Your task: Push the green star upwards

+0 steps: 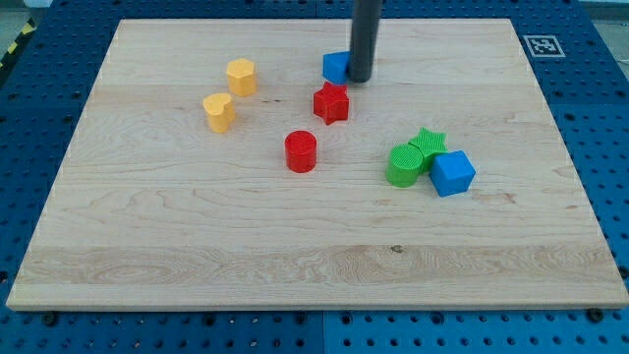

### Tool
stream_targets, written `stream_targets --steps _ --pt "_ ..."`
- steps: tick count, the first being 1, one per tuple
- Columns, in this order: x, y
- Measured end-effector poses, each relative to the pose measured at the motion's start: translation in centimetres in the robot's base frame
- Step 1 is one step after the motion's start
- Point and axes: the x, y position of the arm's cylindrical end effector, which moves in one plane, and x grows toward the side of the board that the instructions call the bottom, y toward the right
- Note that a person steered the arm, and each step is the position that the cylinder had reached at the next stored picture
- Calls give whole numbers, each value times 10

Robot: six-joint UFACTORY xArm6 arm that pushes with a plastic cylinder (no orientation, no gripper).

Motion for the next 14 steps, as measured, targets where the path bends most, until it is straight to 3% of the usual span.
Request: stream_targets --steps 1,3,8,10,14 --pt "-3 -18" --pt "20 65" --pt "126 46" --pt "180 98" --pt "230 147"
